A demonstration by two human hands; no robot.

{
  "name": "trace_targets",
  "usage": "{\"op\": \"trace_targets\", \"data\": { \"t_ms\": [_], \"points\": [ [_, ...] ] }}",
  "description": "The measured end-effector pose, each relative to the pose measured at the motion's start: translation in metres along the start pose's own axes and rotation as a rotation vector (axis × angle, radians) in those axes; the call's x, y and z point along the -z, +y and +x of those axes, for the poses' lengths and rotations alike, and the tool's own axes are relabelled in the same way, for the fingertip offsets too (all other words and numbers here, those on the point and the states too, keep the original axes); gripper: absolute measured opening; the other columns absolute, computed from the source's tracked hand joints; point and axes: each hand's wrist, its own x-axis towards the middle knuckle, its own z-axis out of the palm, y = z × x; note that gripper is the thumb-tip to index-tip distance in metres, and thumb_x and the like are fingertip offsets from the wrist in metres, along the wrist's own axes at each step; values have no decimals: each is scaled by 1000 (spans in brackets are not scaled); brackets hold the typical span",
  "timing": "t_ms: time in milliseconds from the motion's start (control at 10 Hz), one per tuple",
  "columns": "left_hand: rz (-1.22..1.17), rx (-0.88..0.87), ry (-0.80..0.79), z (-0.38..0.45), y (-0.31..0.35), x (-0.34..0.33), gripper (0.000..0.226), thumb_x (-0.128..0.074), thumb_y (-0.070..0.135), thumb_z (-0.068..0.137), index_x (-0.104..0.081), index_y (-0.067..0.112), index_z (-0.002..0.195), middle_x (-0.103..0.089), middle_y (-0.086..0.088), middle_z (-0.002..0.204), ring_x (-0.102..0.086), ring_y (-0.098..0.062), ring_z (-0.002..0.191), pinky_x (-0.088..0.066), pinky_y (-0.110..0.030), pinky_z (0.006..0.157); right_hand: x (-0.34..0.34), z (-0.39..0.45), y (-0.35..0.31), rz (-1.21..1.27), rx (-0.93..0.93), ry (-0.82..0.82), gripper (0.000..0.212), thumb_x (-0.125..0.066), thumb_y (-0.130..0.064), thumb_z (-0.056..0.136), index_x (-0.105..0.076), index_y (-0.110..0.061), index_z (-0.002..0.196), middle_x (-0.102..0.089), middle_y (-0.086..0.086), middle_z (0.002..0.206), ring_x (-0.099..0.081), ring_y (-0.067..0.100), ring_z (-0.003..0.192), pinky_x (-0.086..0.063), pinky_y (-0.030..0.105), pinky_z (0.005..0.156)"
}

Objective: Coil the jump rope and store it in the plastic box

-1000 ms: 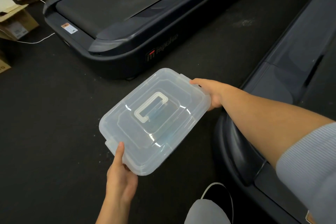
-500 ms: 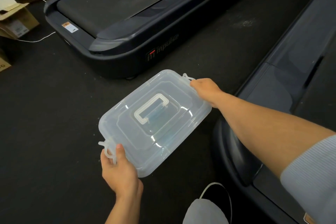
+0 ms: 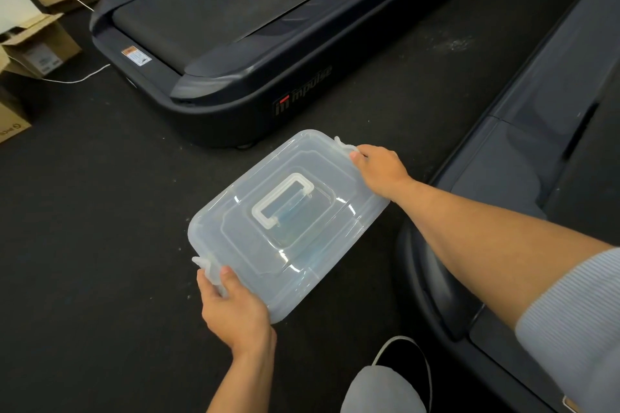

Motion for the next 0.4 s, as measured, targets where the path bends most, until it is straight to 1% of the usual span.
{"op": "trace_targets", "data": {
  "t_ms": [100, 200, 300, 400],
  "points": [
    [-12, 12, 7, 2, -2, -1, 22, -47, 32, 105, -63, 29, 120, -73, 1, 110, -72, -23, 100, -62, -50, 87, 0, 2, 0, -23, 0, -11, 37, -35, -38, 110, -62, -13, 117, -63, 7, 109, -62, 21, 101, -48, 35, 84],
    [-47, 21, -13, 2, 3, -8, 20, -48, 32, 106, -64, 28, 116, -72, 2, 110, -72, -21, 100, -62, -51, 88, 7, 3, -3, -5, -36, -70, 37, -35, -38, 110, -57, -14, 128, -62, 9, 124, -59, 23, 105, -45, 37, 85],
    [-48, 32, -40, 5, 15, -29, 18, -49, 32, 105, -65, 26, 110, -73, 2, 107, -72, -21, 98, -62, -53, 88, 24, -1, -14, -73, -48, -156, 54, -39, -34, 109, -28, -16, 158, -29, 12, 166, -43, 38, 139, -40, 49, 108],
    [26, 72, -38, 2, 24, -38, 27, -50, 32, 105, -59, 29, 131, -66, 2, 132, -66, -21, 113, -53, -56, 103, 38, -15, -17, -49, 9, -170, 68, -41, -38, 108, -7, -22, 165, -4, 4, 174, -4, 42, 158, -17, 58, 125]
  ]
}}
